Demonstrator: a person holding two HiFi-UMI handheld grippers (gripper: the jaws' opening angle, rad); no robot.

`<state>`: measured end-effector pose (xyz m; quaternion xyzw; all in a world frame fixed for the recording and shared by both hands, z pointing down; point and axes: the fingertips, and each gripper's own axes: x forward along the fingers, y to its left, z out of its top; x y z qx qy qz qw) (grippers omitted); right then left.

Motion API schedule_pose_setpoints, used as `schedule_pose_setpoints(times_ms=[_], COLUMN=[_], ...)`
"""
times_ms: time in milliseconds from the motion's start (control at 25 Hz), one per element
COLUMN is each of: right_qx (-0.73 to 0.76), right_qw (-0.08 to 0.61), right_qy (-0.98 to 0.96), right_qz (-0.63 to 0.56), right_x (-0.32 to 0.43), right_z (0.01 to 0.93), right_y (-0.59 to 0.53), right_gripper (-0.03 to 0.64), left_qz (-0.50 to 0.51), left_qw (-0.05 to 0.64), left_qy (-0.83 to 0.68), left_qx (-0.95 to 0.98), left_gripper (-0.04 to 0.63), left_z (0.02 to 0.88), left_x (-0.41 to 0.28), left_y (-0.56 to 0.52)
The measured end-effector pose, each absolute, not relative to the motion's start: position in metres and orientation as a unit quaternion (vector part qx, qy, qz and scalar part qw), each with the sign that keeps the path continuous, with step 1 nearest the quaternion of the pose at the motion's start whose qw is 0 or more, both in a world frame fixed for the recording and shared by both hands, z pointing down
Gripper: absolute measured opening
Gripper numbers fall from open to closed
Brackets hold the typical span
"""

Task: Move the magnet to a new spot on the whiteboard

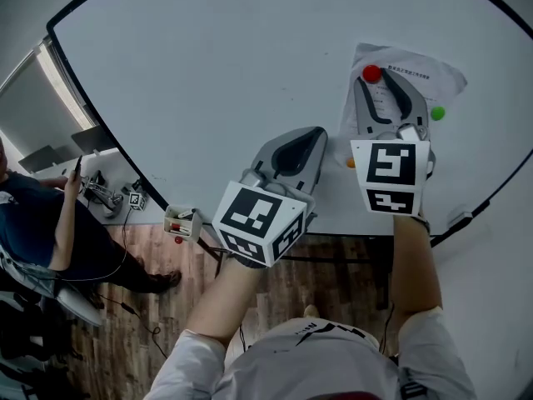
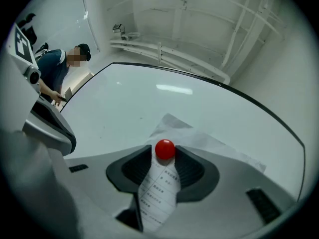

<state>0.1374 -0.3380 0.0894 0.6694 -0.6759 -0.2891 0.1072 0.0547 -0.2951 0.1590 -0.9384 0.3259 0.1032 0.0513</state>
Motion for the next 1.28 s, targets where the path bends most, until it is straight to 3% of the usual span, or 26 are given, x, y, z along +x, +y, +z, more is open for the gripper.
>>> schedule_pose_setpoints(times_ms=[720,1040,1280], right_qx=[0.609,0.564,0.539], right_qw=[0.028,-0.035,-0.034], right_qy=[-0.771,-0.816,-0.841], right_qz=[-0.184,-0.121,-0.031], right_x=[0.122,0.098,0.076], right_z=[0.149,0.193,0.250], right_y=[-0.289,-0.259,-0.249], right_gripper=[0.132,0.046,0.021], left_qz=[0.073,0.054,0.054], left_qw=[0.030,0.020,0.006], left_qy=[0.326,0.336,0.356], left_qx=[-0.942,-0.940,-0.933], left_gripper=[0.011,0.011,0.011], left_z=[0.193,0.224,0.249], left_x=[0.052,0.042,0.018], left_y=[-0.274,-0.253,-0.239])
